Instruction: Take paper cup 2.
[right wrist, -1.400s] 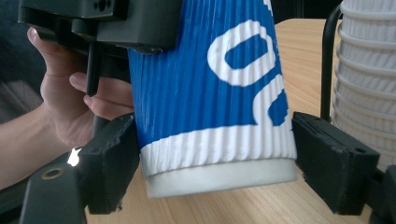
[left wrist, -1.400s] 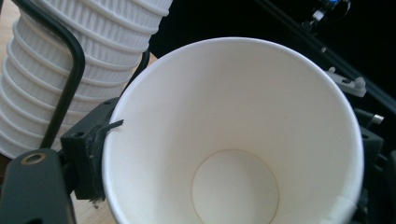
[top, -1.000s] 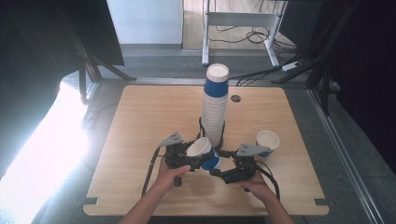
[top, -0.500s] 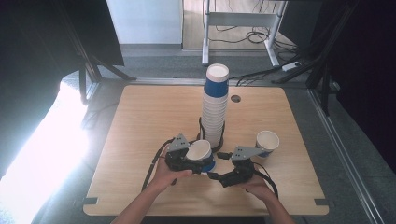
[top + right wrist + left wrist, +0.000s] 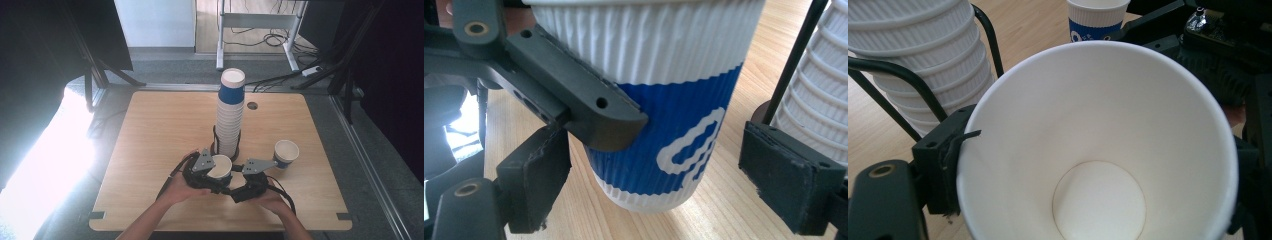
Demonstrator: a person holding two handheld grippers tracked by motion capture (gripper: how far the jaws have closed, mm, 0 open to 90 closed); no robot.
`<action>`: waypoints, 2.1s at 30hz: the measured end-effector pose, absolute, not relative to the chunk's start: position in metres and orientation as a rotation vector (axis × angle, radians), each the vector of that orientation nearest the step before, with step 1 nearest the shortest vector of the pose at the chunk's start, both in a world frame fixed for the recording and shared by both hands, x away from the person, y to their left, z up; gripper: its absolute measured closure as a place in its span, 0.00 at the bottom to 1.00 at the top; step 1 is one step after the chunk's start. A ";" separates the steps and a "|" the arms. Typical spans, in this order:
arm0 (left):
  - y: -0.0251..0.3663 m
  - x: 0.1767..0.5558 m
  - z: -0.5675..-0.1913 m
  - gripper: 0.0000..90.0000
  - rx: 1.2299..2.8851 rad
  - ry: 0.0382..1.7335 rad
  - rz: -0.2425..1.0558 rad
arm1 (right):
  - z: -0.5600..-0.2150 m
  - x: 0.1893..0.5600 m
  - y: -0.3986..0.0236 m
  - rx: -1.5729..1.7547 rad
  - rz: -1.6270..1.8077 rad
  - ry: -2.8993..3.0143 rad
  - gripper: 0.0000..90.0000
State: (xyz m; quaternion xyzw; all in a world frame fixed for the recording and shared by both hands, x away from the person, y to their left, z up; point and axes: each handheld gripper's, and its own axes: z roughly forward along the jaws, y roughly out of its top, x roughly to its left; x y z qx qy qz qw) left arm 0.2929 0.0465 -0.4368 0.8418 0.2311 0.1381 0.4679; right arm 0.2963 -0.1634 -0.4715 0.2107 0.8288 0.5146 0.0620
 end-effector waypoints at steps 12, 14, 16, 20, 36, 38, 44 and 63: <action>0.038 0.290 -0.434 0.16 2.128 0.480 0.384 | -0.475 0.293 -0.156 0.618 1.572 2.478 0.15; 0.037 0.289 -0.434 0.16 2.134 0.468 0.386 | -0.476 0.293 -0.155 0.610 1.564 2.481 0.15; 0.036 0.288 -0.433 0.16 2.139 0.447 0.386 | -0.477 0.292 -0.153 0.608 1.555 2.482 0.15; 0.035 0.287 -0.433 0.16 2.149 0.426 0.382 | -0.478 0.291 -0.152 0.600 1.556 2.473 0.21; 0.046 0.286 -0.427 0.07 2.052 0.478 0.377 | -0.481 0.286 -0.155 0.595 1.562 2.399 0.29; 0.049 0.285 -0.425 0.07 2.025 0.488 0.362 | -0.482 0.286 -0.155 0.601 1.573 2.387 0.29; 0.062 0.279 -0.421 0.07 1.952 0.519 0.345 | -0.482 0.285 -0.157 0.616 1.609 2.363 0.29; 0.129 0.273 -0.444 0.09 1.721 0.808 0.360 | -0.478 0.281 -0.170 0.674 1.644 2.252 0.29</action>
